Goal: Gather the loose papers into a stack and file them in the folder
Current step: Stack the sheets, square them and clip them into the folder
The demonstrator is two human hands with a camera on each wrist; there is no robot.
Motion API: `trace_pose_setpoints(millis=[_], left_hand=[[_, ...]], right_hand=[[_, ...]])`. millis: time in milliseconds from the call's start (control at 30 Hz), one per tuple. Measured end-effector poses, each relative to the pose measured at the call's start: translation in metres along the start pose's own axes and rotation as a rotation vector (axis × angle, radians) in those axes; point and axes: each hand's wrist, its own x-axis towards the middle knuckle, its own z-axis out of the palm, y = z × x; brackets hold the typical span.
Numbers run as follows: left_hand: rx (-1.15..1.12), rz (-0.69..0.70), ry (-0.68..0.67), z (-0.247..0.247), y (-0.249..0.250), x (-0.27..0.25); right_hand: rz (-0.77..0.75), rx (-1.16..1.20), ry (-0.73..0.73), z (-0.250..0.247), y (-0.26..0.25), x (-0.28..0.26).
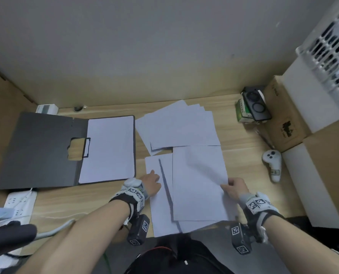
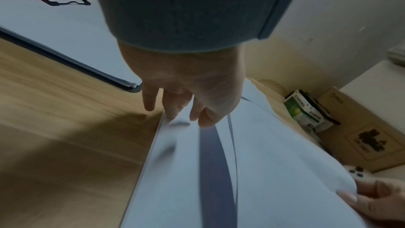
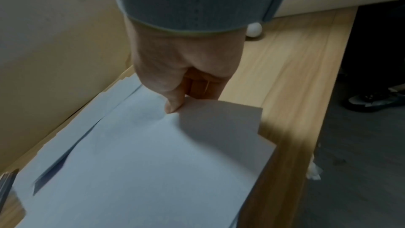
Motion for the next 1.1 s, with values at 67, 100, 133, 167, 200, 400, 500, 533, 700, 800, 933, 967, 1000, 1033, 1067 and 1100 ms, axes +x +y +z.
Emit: trace_pose_setpoints(millis=[67, 100, 133, 167, 200, 400, 500, 533, 700, 800, 933, 967, 1000, 1033, 1067, 1100], left_hand=[[-0.102, 0.003, 0.047, -0.009, 0.004, 0.001], [-0.194, 0.012, 0.071, -0.012, 0.004, 0.003], [-0.314, 0.005, 0.078, -0.015, 0.006, 0.003], [-0.457, -0.027, 0.076, -0.019, 0.006, 0.003], [-0.630, -0.092, 0.068, -0.024, 0.009, 0.000], [-1.348, -0.256, 0.078, -0.036, -0.006, -0.009], [-1.348, -0.248, 0.088, -0.031, -0.019, -0.019], [-1.311, -0.275, 0.116, -0.029, -0.021, -0.023], [-1.147, -0.472, 0.348, -0.014, -0.051, -0.030], [-1.003, -0.516, 0.374, -0.005, -0.069, -0.038], [-1.023, -0.521, 0.349, 0.014, -0.094, -0.043], [-1.009, -0.536, 0.333, 0.017, -0.098, -0.044], [-1.002, -0.549, 0.328, 0.018, -0.099, -0.045], [-0.986, -0.563, 0.334, 0.019, -0.100, -0.044], [-0.968, -0.573, 0.339, 0.019, -0.100, -0.042], [-0.952, -0.585, 0.338, 0.017, -0.099, -0.040]], right_hand=[[-0.055, 0.076, -0.065, -0.004, -0.014, -0.005], [-0.076, 0.104, -0.083, -0.004, -0.022, -0.007], [-0.088, 0.135, -0.098, -0.003, -0.029, -0.009], [-0.097, 0.163, -0.109, -0.001, -0.036, -0.009], [-0.099, 0.189, -0.118, 0.003, -0.042, -0.008], [-0.082, 0.241, -0.150, 0.041, -0.067, -0.001], [-0.068, 0.176, -0.222, 0.065, -0.075, 0.006], [-0.075, 0.158, -0.239, 0.073, -0.076, 0.010], [-0.097, -0.060, 0.001, 0.088, -0.079, 0.016], [-0.046, -0.301, 0.087, 0.091, -0.073, 0.018], [-0.056, -0.507, 0.020, 0.096, -0.073, 0.019], [-0.068, -0.516, -0.006, 0.095, -0.074, 0.021], [-0.077, -0.491, -0.022, 0.094, -0.076, 0.022], [-0.077, -0.444, -0.037, 0.091, -0.079, 0.023], [-0.077, -0.407, -0.041, 0.088, -0.080, 0.023], [-0.080, -0.376, -0.036, 0.085, -0.081, 0.023]])
